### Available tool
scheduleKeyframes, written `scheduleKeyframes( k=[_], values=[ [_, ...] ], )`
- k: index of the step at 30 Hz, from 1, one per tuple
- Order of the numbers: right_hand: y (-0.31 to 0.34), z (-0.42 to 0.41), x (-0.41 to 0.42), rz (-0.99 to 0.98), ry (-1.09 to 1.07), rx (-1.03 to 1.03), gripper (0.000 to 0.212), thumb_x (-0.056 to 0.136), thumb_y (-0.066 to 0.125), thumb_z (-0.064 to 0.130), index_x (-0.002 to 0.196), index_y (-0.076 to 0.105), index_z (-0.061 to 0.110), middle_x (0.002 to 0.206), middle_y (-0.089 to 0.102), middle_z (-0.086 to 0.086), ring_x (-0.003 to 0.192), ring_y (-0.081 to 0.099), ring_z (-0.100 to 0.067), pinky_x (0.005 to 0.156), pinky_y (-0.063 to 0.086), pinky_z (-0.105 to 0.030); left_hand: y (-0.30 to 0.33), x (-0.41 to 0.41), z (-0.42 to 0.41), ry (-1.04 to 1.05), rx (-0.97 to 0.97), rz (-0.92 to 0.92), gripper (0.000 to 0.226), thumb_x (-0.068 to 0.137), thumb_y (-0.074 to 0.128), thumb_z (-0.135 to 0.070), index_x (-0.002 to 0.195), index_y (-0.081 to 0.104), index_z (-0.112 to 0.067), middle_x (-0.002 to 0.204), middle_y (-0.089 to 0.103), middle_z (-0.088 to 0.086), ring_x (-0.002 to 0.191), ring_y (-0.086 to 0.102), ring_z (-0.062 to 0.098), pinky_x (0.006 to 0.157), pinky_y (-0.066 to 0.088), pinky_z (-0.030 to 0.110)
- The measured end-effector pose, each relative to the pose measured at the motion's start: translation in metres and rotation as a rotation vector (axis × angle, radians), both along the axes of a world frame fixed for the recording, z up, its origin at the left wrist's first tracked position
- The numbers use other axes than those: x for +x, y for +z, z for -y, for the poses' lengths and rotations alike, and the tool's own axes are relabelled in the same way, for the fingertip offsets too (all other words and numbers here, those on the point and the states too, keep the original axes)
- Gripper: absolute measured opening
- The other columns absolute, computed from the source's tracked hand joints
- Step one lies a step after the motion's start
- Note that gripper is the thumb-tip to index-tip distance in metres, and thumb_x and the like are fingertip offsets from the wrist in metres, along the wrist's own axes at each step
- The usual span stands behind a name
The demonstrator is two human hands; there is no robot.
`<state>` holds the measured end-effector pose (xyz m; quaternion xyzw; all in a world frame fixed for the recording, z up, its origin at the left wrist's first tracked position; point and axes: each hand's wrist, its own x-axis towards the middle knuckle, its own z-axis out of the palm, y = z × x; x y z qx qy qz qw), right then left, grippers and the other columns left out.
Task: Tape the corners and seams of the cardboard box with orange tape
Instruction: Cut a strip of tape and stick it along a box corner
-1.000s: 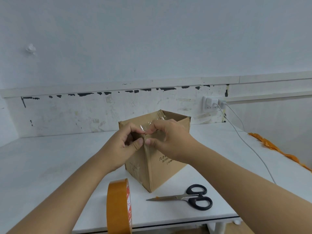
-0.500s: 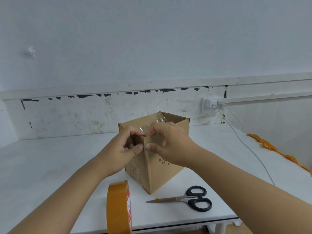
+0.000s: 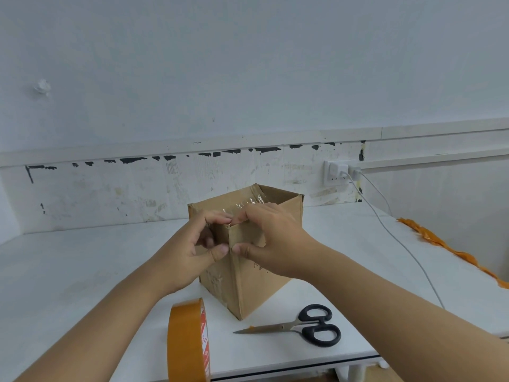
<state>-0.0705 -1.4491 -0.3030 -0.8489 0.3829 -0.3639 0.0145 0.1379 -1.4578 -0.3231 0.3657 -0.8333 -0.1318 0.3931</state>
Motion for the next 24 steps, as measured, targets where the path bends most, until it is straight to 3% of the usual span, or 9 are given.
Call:
scheduleKeyframes(
  k=[7, 13, 18, 24],
  values=[
    [-0.0049, -0.0005, 0.0044, 0.025, -0.035, -0.042, 0.039, 0.079, 0.072, 0.032, 0.114, 0.058, 0.021, 0.113, 0.060, 0.007, 0.107, 0.047, -0.015, 0.091, 0.032, -0.025, -0.0008, -0.0022, -0.0014, 0.046, -0.013, 0.011, 0.045, 0.087, 0.064, -0.021, 0.110, 0.043, -0.054, 0.106, 0.052, -0.011, 0.086, 0.048, 0.007, 0.079, 0.046, 0.024],
    [-0.0015, -0.0012, 0.0011, -0.014, -0.020, -0.022, 0.041, 0.079, 0.071, 0.035, 0.116, 0.058, 0.023, 0.113, 0.060, 0.009, 0.107, 0.046, -0.012, 0.091, 0.031, -0.022, 0.0015, -0.0010, -0.0022, 0.021, 0.031, 0.021, 0.044, 0.088, 0.062, -0.022, 0.112, 0.043, -0.053, 0.114, 0.049, -0.022, 0.090, 0.049, 0.009, 0.084, 0.048, 0.028],
    [-0.0064, -0.0023, 0.0063, 0.021, -0.044, -0.054, 0.041, 0.077, 0.071, 0.032, 0.114, 0.057, 0.022, 0.109, 0.057, 0.008, 0.105, 0.045, -0.013, 0.091, 0.033, -0.025, -0.0022, -0.0021, -0.0025, 0.057, 0.005, 0.011, 0.042, 0.088, 0.062, -0.025, 0.114, 0.043, -0.052, 0.108, 0.053, -0.005, 0.090, 0.050, 0.009, 0.085, 0.049, 0.032],
    [-0.0042, -0.0020, 0.0038, 0.008, -0.016, -0.031, 0.039, 0.079, 0.069, 0.034, 0.114, 0.058, 0.024, 0.109, 0.059, 0.009, 0.105, 0.045, -0.012, 0.092, 0.033, -0.024, -0.0013, -0.0009, -0.0016, 0.030, 0.016, 0.011, 0.041, 0.090, 0.060, -0.022, 0.117, 0.045, -0.048, 0.117, 0.052, -0.013, 0.092, 0.051, 0.011, 0.086, 0.048, 0.032]
  ],
)
